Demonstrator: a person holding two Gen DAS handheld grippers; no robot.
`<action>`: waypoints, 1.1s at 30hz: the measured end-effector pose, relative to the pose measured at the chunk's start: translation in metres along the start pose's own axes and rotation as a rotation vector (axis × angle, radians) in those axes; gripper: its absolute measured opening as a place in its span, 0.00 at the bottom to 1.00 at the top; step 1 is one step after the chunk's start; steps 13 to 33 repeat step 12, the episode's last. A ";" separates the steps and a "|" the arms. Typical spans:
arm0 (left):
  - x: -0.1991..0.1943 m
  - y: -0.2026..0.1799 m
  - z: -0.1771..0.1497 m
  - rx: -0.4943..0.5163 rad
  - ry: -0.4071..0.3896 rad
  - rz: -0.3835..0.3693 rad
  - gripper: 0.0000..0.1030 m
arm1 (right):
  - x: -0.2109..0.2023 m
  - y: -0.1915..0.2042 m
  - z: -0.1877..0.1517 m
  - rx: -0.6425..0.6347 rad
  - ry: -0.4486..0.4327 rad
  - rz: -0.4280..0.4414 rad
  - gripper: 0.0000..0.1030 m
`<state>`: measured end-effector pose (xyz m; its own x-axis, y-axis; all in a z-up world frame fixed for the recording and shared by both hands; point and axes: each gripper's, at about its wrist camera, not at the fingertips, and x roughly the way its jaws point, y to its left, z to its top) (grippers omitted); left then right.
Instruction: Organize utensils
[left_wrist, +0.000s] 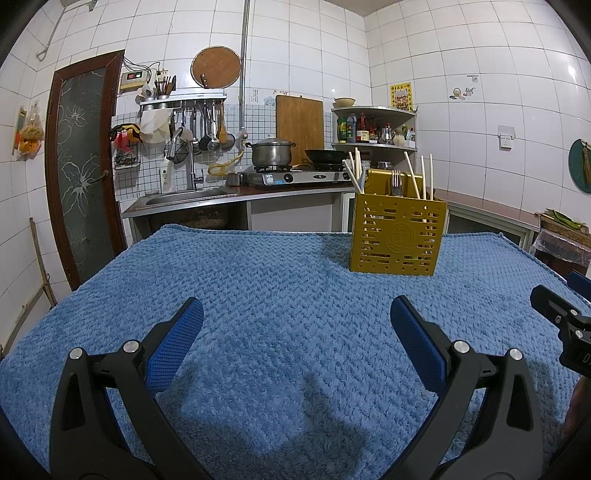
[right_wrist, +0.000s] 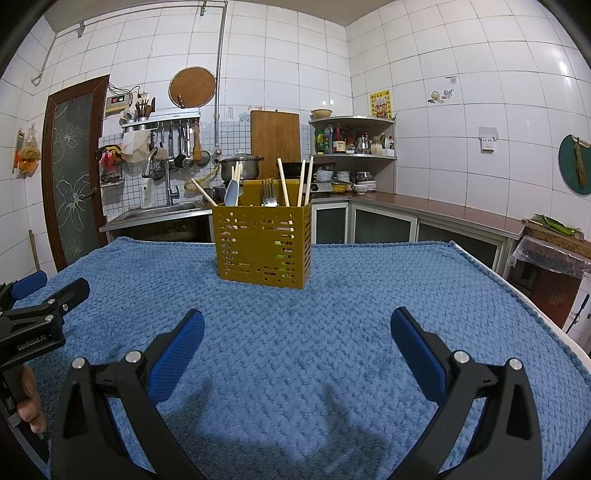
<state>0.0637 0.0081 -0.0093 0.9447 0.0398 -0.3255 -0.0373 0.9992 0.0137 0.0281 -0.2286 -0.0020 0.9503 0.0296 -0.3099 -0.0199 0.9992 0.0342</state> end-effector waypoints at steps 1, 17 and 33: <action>0.000 0.000 0.000 0.000 0.000 0.000 0.95 | 0.000 0.000 0.000 0.000 0.000 0.000 0.96; 0.000 0.000 -0.001 -0.001 0.002 -0.001 0.95 | 0.000 -0.001 0.000 0.000 0.000 0.000 0.96; 0.000 0.000 -0.001 -0.001 0.002 -0.001 0.95 | 0.000 -0.001 0.000 0.000 0.000 0.000 0.96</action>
